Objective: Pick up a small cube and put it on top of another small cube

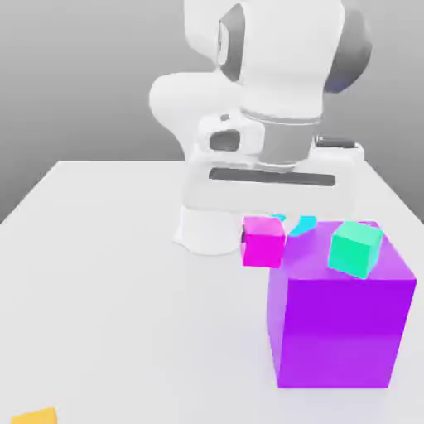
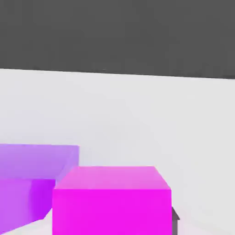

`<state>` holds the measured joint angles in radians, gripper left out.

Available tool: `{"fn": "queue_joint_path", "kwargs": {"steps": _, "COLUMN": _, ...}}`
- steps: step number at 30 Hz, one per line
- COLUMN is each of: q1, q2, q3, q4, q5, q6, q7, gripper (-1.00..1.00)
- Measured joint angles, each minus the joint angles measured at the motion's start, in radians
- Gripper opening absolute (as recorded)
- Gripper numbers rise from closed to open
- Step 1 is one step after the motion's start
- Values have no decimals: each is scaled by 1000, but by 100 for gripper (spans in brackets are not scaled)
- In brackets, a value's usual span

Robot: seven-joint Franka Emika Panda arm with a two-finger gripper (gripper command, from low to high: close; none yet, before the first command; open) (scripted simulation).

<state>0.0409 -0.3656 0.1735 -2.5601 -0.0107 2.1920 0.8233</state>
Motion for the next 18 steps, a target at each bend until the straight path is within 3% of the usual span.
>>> {"fn": "queue_joint_path", "kwargs": {"steps": 10, "q1": 211, "q2": -362, "q3": -44, "q4": -124, "q5": 100, "q6": -234, "q7": -385, "gripper": -100}}
{"fn": "queue_joint_path", "kwargs": {"steps": 14, "q1": 232, "q2": -348, "q3": -37, "q4": -223, "q5": 119, "q6": -121, "q7": -422, "gripper": -100}}
{"fn": "queue_joint_path", "kwargs": {"steps": 15, "q1": 233, "q2": -336, "q3": -33, "q4": -249, "q5": 122, "q6": -83, "q7": -425, "gripper": 100}}
{"fn": "queue_joint_path", "kwargs": {"steps": 18, "q1": 233, "q2": -336, "q3": -33, "q4": -249, "q5": 123, "q6": -83, "q7": -425, "gripper": 100}}
